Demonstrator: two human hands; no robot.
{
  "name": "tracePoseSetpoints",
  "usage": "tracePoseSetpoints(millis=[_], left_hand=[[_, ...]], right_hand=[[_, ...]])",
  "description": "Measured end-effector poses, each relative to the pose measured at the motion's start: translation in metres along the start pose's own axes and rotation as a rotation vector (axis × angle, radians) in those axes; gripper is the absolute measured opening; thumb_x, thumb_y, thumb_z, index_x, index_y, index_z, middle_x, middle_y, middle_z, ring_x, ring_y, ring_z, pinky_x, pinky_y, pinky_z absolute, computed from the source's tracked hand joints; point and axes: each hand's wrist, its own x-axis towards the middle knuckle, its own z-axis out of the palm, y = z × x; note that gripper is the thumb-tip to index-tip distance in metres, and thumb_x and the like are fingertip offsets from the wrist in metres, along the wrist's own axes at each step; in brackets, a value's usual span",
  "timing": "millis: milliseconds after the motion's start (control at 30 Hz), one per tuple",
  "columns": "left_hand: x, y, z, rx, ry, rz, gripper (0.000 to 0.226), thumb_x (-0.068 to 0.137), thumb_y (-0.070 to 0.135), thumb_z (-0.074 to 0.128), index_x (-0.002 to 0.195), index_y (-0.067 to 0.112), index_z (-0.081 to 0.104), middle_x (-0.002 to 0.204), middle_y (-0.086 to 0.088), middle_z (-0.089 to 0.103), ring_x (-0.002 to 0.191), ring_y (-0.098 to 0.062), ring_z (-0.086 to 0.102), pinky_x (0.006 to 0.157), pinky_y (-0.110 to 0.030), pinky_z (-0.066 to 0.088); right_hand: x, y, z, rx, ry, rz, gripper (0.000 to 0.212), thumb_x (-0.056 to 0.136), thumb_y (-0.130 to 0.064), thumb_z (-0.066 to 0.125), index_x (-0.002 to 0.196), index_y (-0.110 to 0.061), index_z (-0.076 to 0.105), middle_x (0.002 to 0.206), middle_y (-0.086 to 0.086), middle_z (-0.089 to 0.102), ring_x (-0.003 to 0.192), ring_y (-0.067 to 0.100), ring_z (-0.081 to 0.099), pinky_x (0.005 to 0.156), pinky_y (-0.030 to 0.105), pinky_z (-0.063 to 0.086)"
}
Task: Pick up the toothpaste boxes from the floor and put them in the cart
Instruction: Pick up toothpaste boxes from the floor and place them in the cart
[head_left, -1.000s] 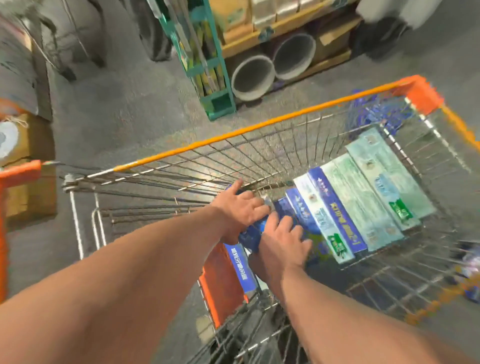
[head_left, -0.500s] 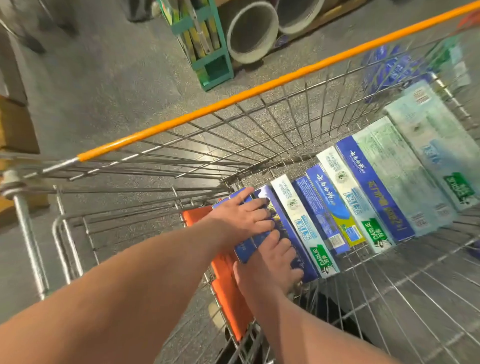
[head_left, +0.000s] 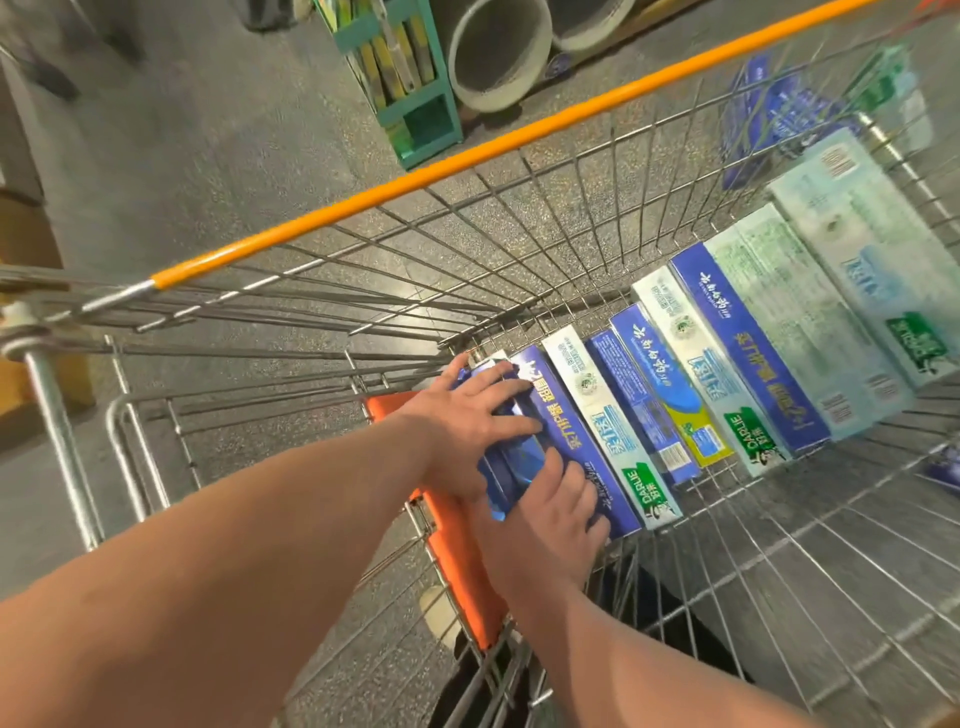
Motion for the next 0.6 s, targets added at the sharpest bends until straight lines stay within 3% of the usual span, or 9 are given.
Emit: tracePoseSetpoints(millis=[67, 233, 367, 500, 600], left_hand=[[-0.001, -0.001, 0.004, -0.022, 0.036, -0.007, 0.093, 0.081, 0.048, 0.065, 0.157, 0.052, 0.011, 0.169, 0.006, -0.009, 0.153, -0.017, -0.023, 0.122, -0.057, -0.01], [-0.001, 0.004, 0.012, -0.02, 0.024, -0.038, 0.098, 0.082, 0.061, 0.065, 0.158, 0.05, 0.005, 0.168, 0.007, -0.018, 0.153, -0.018, -0.025, 0.123, -0.051, -0.01], [-0.011, 0.007, 0.009, -0.058, 0.002, -0.089, 0.094, 0.089, 0.053, 0.064, 0.16, 0.045, 0.004, 0.168, 0.011, -0.018, 0.154, -0.017, -0.02, 0.125, -0.05, -0.006], [-0.046, 0.017, -0.019, -0.107, 0.048, -0.175, 0.079, 0.091, 0.032, 0.059, 0.16, 0.033, 0.021, 0.169, 0.005, 0.016, 0.156, -0.019, 0.009, 0.125, -0.046, 0.014], [-0.082, 0.027, -0.057, -0.164, 0.033, -0.297, 0.067, 0.088, 0.03, 0.059, 0.152, 0.032, 0.039, 0.151, 0.005, 0.045, 0.142, -0.023, 0.041, 0.112, -0.043, 0.04]], right_hand=[[0.003, 0.003, 0.0, 0.001, 0.012, -0.019, 0.098, 0.081, -0.082, 0.033, 0.152, -0.018, 0.009, 0.156, 0.006, 0.022, 0.143, 0.026, 0.016, 0.109, 0.05, 0.021], [0.009, 0.004, 0.001, -0.027, 0.041, -0.034, 0.097, 0.077, -0.083, 0.039, 0.146, -0.018, 0.023, 0.143, 0.005, 0.035, 0.132, 0.026, 0.029, 0.102, 0.049, 0.028], [0.009, 0.008, -0.01, -0.112, -0.014, -0.085, 0.106, 0.074, -0.091, 0.029, 0.15, -0.018, 0.023, 0.144, 0.003, 0.037, 0.132, 0.024, 0.032, 0.102, 0.047, 0.029], [0.012, 0.007, -0.064, -0.105, -0.085, -0.228, 0.085, 0.083, -0.078, 0.036, 0.145, -0.02, 0.03, 0.141, 0.002, 0.042, 0.135, 0.024, 0.035, 0.105, 0.046, 0.031], [0.02, 0.001, -0.119, -0.145, -0.141, -0.327, 0.067, 0.089, -0.065, 0.045, 0.138, -0.021, 0.037, 0.141, 0.003, 0.043, 0.135, 0.024, 0.035, 0.106, 0.044, 0.033]])
